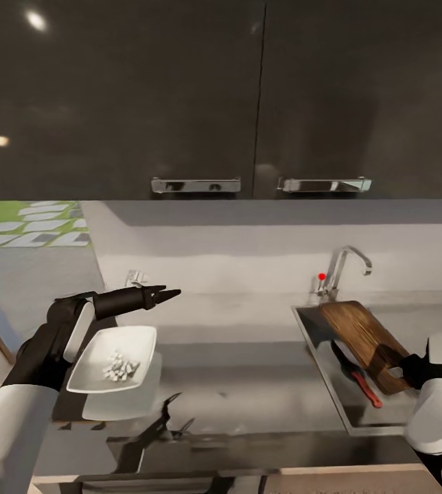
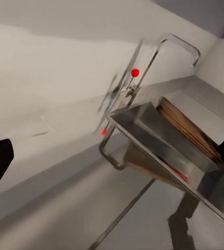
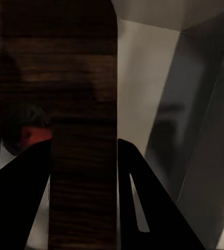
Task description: In the kitchen, take the Vidalia onion out of the sink, dice it on the chopping board with the paring knife, put the diced onion into the bowl on the countertop, then place both the paring knife and the chopping board into the sink.
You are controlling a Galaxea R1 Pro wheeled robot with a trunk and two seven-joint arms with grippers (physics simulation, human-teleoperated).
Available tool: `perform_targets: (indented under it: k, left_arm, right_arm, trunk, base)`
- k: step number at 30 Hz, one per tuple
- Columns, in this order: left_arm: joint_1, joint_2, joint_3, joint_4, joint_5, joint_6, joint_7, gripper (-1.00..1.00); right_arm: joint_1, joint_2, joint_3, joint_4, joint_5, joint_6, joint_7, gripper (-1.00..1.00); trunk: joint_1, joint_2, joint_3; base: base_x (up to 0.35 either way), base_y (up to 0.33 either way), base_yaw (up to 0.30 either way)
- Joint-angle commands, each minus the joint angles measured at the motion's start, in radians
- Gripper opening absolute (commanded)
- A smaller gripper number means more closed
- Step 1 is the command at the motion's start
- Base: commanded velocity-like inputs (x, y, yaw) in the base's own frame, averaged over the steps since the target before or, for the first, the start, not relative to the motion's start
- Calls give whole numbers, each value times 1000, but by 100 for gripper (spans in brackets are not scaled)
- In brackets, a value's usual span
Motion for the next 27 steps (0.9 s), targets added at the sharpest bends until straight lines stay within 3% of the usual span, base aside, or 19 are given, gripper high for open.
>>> perform_targets:
  k: [1,27]
  left_arm:
    - [-1,0,0,0,4,6,-1,100]
    - [-1,0,2,0,4,6,-1,100]
  right_arm:
    - [-1,0,0,-1,-12,0,-10,-100]
    - [-1,0,0,-1,-15,1,-11,-100]
  trunk:
    - [1,-2,-2]
    - [1,-2,-2]
  base:
    - [0,0,-121]
    - [48,0,-22]
